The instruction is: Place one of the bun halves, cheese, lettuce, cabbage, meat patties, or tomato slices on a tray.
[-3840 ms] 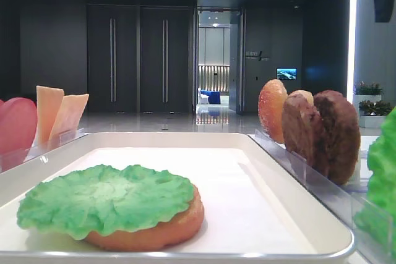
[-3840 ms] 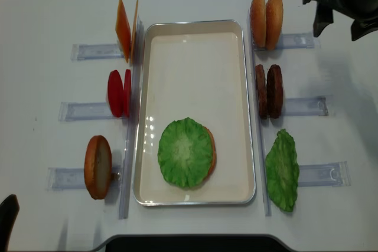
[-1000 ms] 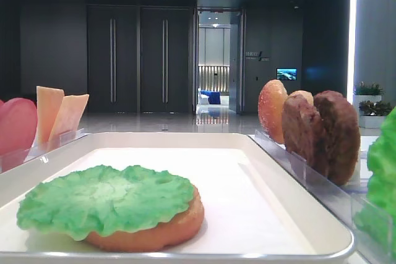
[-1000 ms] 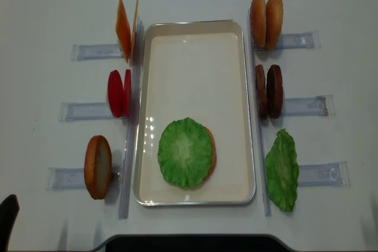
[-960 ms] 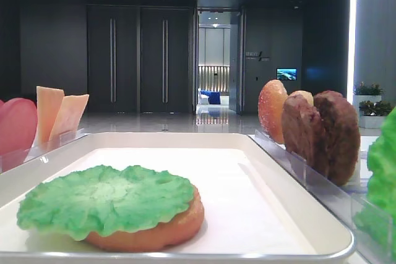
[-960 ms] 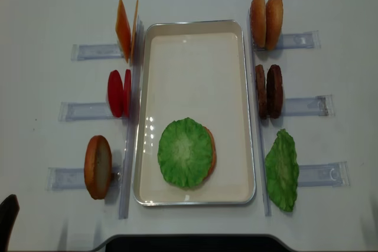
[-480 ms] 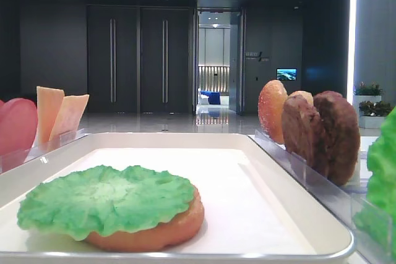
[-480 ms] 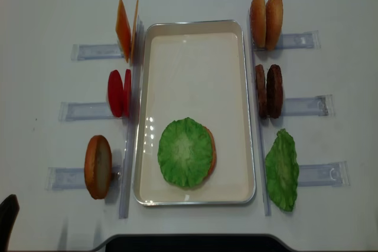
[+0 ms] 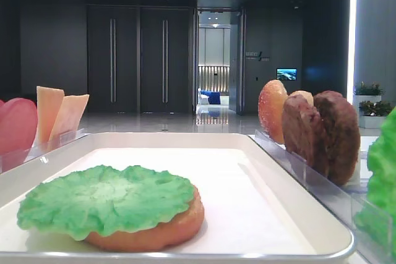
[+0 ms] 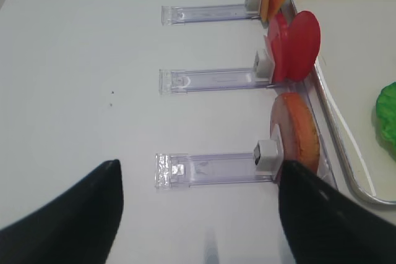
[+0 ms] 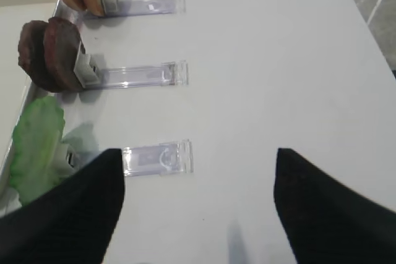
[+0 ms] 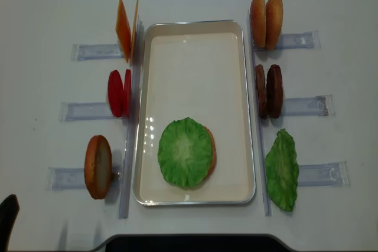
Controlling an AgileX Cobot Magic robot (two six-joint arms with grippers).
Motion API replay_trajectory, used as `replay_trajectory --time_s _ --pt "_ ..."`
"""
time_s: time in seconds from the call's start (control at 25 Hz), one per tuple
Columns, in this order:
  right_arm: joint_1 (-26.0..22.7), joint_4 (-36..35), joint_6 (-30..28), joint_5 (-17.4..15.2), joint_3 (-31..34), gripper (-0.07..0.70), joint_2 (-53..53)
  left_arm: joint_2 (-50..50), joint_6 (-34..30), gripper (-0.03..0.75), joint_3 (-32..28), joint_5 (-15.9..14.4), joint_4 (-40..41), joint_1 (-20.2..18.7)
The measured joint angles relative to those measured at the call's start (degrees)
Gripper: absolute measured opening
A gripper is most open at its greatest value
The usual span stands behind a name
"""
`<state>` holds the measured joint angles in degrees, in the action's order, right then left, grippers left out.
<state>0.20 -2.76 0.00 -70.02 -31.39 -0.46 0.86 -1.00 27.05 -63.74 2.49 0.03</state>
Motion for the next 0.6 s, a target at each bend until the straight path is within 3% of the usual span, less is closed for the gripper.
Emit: replay_trajectory --time_s 0.28,0.6 --pt "0.0 -0.11 0.0 4.02 2.27 0.486 0.0 0.0 0.0 0.597 0.0 0.0 0.0 0.0" --pt "0.0 -0.22 0.0 4.9 2.35 0.486 -0.04 0.0 0.0 0.597 0.0 0.0 0.0 0.0"
